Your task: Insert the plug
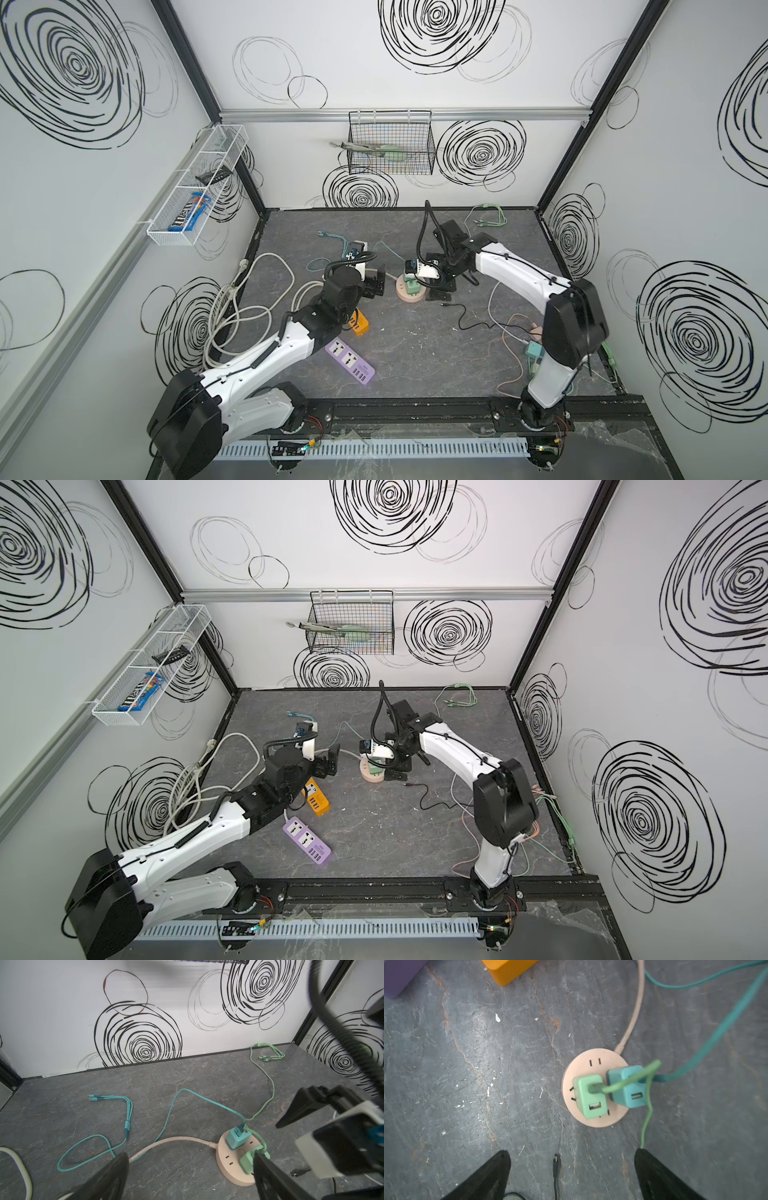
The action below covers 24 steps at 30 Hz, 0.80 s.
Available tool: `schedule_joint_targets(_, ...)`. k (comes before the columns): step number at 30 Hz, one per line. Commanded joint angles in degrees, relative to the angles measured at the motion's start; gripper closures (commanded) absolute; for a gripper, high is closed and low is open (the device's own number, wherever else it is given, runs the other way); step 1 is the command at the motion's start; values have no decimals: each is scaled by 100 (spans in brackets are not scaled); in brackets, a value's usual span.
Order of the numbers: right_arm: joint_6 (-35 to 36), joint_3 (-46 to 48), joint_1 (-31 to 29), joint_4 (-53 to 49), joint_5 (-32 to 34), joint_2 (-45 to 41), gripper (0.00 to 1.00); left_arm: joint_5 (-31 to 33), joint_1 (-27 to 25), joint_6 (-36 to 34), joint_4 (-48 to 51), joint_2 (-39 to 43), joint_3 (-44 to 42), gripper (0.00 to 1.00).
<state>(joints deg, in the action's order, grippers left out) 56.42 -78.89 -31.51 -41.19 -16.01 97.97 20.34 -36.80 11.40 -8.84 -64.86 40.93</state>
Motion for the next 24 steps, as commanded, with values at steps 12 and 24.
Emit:
schedule_joint_targets(12, -4873, 2872, 528, 5074, 1397, -2193, 3, -223, -703, 249, 1043, -1125, 802, 4)
schedule_joint_targets(24, -6481, 3670, 604, 5305, 2572, -3350, 3, -1730, -881, 1266, 1069, -2745, 1014, 4)
